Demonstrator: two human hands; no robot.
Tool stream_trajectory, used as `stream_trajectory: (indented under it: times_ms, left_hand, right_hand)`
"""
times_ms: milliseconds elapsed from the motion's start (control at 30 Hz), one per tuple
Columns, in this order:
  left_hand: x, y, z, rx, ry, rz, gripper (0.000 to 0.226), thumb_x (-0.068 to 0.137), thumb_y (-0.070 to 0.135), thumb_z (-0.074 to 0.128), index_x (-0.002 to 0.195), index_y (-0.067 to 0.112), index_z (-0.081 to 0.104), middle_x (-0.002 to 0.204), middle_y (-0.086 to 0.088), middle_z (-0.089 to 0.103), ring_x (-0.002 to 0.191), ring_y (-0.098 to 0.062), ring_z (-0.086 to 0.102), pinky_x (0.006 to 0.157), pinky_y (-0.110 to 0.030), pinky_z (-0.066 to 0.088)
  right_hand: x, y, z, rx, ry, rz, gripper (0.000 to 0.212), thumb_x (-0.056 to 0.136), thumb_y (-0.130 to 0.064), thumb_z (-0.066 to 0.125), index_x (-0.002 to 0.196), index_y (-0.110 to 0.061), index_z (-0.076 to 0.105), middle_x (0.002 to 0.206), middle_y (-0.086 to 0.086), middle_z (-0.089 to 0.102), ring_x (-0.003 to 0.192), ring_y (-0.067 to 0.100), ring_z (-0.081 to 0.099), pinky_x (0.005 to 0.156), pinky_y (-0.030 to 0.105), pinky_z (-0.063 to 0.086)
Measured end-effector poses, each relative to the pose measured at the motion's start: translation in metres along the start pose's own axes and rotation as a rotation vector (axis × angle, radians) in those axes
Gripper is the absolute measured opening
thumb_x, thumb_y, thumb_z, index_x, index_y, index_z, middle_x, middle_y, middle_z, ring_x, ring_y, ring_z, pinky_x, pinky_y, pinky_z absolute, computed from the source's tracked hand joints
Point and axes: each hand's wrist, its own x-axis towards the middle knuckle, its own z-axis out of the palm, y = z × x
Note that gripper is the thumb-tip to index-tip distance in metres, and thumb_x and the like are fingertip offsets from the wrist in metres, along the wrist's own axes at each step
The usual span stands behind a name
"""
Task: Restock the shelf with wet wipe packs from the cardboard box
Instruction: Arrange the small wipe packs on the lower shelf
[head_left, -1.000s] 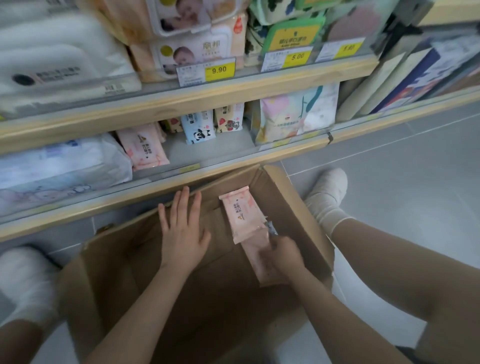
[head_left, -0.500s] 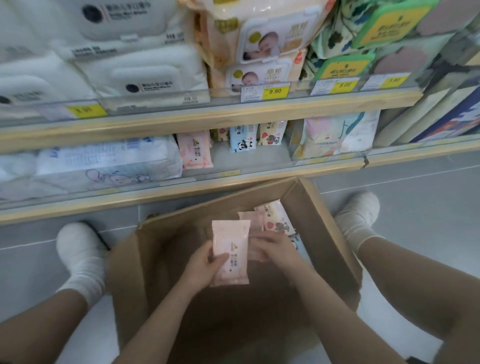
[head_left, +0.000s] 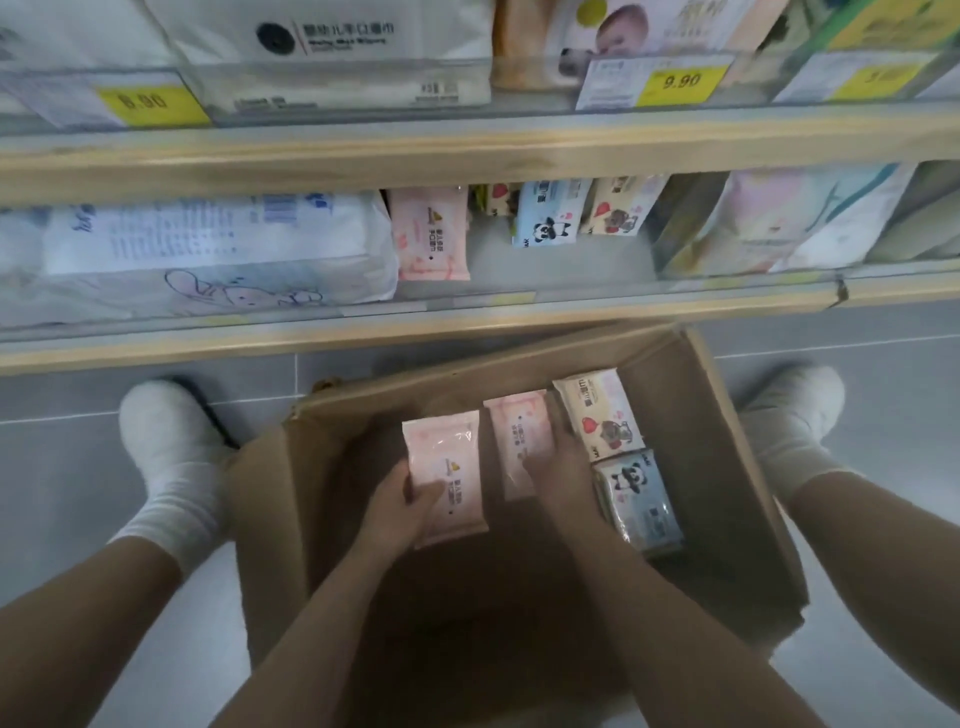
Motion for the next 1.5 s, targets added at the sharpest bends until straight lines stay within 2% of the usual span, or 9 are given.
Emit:
stream_trajectory:
  times_ms: [200, 333, 433, 600, 800, 1100, 1200, 1300, 1500]
  left_hand:
    - [0.003, -0.002, -0.001, -0.001, 0.014, -0.006, 0.023, 0.091, 0.012, 0.058, 0.113, 0.017, 0.050, 0.102, 0.007, 0.057, 0.081, 0.003, 0.053, 0.056, -0.010, 0.044]
    - [-0.002, 0.002, -0.007, 0.061, 0.008, 0.045, 0.023, 0.091, 0.015, 0.059, 0.109, 0.022, 0.048, 0.103, 0.006, 0.056, 0.086, -0.001, 0.054, 0.064, -0.013, 0.044]
    - [-0.003, 0.000, -0.010, 0.035, 0.015, 0.028, 0.023, 0.091, 0.017, 0.058, 0.111, 0.022, 0.047, 0.107, 0.007, 0.056, 0.093, -0.006, 0.054, 0.065, -0.015, 0.044]
    - [0.007, -0.005, -0.006, 0.035, 0.022, 0.024, 0.023, 0.090, 0.015, 0.060, 0.109, 0.022, 0.050, 0.101, 0.006, 0.059, 0.090, -0.008, 0.058, 0.066, -0.016, 0.044]
    - [0.012, -0.006, -0.006, 0.044, 0.028, 0.020, 0.032, 0.089, 0.015, 0.061, 0.120, 0.014, 0.053, 0.107, 0.002, 0.059, 0.096, -0.011, 0.056, 0.071, -0.022, 0.046]
    - [-0.020, 0.029, -0.027, 0.028, 0.033, 0.148, 0.038, 0.090, 0.019, 0.061, 0.127, 0.018, 0.050, 0.125, 0.000, 0.059, 0.111, -0.017, 0.057, 0.090, -0.035, 0.051]
    - [-0.035, 0.046, -0.041, -0.005, 0.016, 0.256, 0.036, 0.090, 0.018, 0.060, 0.125, 0.024, 0.051, 0.122, 0.007, 0.060, 0.108, -0.010, 0.059, 0.083, -0.027, 0.053]
    - [-0.046, 0.069, -0.063, -0.018, 0.062, 0.345, 0.032, 0.091, 0.017, 0.059, 0.121, 0.023, 0.052, 0.114, 0.009, 0.061, 0.095, 0.000, 0.058, 0.067, -0.014, 0.047]
    - [-0.051, 0.093, -0.118, -0.067, 0.221, 0.412, 0.031, 0.091, 0.017, 0.059, 0.122, 0.017, 0.051, 0.112, 0.004, 0.062, 0.097, -0.011, 0.059, 0.066, -0.014, 0.045]
  right_hand:
    - [0.006, 0.004, 0.011, -0.074, -0.038, 0.029, 0.044, 0.093, -0.006, 0.045, 0.136, -0.012, 0.039, 0.126, 0.014, 0.052, 0.112, 0.029, 0.053, 0.092, 0.037, 0.047]
    - [0.003, 0.004, 0.011, -0.021, 0.036, 0.050, 0.033, 0.091, -0.021, 0.051, 0.122, -0.010, 0.052, 0.117, 0.014, 0.057, 0.100, 0.028, 0.057, 0.086, 0.039, 0.049]
    - [0.003, -0.004, 0.014, 0.011, 0.012, 0.061, 0.043, 0.084, -0.026, 0.063, 0.121, -0.008, 0.050, 0.121, 0.015, 0.053, 0.105, 0.032, 0.055, 0.090, 0.044, 0.049]
    - [0.015, -0.008, 0.026, 0.002, 0.053, 0.125, 0.047, 0.086, -0.018, 0.063, 0.128, -0.006, 0.043, 0.132, 0.015, 0.041, 0.110, 0.030, 0.051, 0.080, 0.029, 0.040]
    - [0.021, -0.005, 0.024, 0.104, 0.002, 0.144, 0.035, 0.085, -0.013, 0.061, 0.118, -0.013, 0.048, 0.109, 0.008, 0.063, 0.101, 0.028, 0.062, 0.084, 0.041, 0.053]
    - [-0.010, 0.006, -0.055, 0.187, -0.163, -0.086, 0.016, 0.084, -0.008, 0.066, 0.099, -0.009, 0.061, 0.090, -0.001, 0.062, 0.090, 0.018, 0.058, 0.080, 0.030, 0.048]
    - [-0.026, -0.003, -0.092, 0.277, -0.164, -0.200, 0.014, 0.082, -0.007, 0.069, 0.095, -0.007, 0.064, 0.092, 0.007, 0.069, 0.090, 0.026, 0.067, 0.081, 0.038, 0.056]
    - [-0.040, -0.036, -0.127, 0.322, -0.171, -0.355, 0.011, 0.085, -0.006, 0.066, 0.089, -0.016, 0.064, 0.083, -0.010, 0.066, 0.069, -0.001, 0.066, 0.053, 0.012, 0.049]
    - [-0.028, -0.127, -0.138, 0.415, -0.006, -0.582, 0.017, 0.087, -0.014, 0.066, 0.104, -0.017, 0.063, 0.094, -0.002, 0.067, 0.077, 0.014, 0.063, 0.065, 0.022, 0.050]
